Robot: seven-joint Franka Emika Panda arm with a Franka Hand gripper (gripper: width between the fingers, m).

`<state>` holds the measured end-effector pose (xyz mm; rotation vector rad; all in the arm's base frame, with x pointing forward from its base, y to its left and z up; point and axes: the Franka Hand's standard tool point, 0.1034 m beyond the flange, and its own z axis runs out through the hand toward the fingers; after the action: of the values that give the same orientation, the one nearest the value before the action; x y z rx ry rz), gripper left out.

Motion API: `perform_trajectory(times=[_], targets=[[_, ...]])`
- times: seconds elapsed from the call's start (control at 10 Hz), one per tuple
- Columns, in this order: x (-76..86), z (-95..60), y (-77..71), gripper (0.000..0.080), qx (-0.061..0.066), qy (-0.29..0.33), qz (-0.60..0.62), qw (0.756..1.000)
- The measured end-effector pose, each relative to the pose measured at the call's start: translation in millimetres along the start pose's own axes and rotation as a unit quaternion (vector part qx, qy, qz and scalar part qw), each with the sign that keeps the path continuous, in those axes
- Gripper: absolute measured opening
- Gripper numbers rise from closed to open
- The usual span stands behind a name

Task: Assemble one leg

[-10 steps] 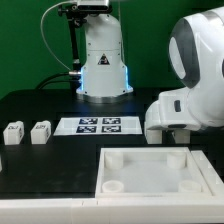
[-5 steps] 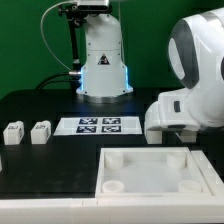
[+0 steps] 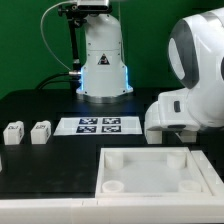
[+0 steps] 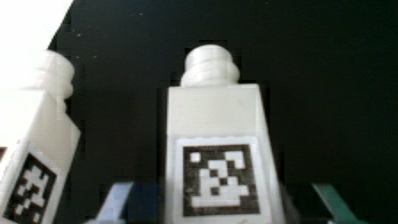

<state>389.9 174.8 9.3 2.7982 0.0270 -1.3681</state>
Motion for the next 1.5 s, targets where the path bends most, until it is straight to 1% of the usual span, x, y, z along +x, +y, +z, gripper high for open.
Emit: perform_trajectory(times=[0.1,0.2,0.3,0.4,0.5,0.6,0.7,0.8,0.9,1.0,1.1,1.2,1.3,1.4,1.5], targets=[[-1.3,-4.3,2.3,0.029,0.0,0.0,-0.009,1.0],[-13.0,-41.3,15.1,0.029,0.005,0.013,-0.032,0.999],[-23.9,-66.4,25.4,0.029,0.009,0.032,-0.038,0.999],[-37.0,-87.9,31.4,0.0291,0.009,0.053,-0.041,0.998],[-58.5,-99.5,33.4,0.0291,-0.005,0.059,-0.039,0.997],[-54.2,-97.5,30.0,0.0291,-0.004,0.075,-0.043,0.996],[-29.2,-103.7,21.8,0.0291,0.007,0.128,-0.047,0.991],[-28.8,-109.4,23.1,0.0291,0.008,0.166,-0.05,0.985],[-13.4,-127.8,29.6,0.0291,0.007,0.231,-0.074,0.97],[-2.4,-152.5,42.7,0.0291,0.011,0.278,-0.088,0.957],[-3.7,-180.5,55.8,0.0291,0.011,0.306,-0.092,0.947],[-4.4,-214.7,66.0,0.0291,0.013,0.356,-0.09,0.93],[-15.6,-239.6,69.5,0.0291,0.016,0.378,-0.081,0.922],[-21.4,-256.7,65.9,0.0291,0.018,0.404,-0.078,0.911],[-12.5,-259.7,66.0,0.0291,0.02,0.469,-0.078,0.88]])
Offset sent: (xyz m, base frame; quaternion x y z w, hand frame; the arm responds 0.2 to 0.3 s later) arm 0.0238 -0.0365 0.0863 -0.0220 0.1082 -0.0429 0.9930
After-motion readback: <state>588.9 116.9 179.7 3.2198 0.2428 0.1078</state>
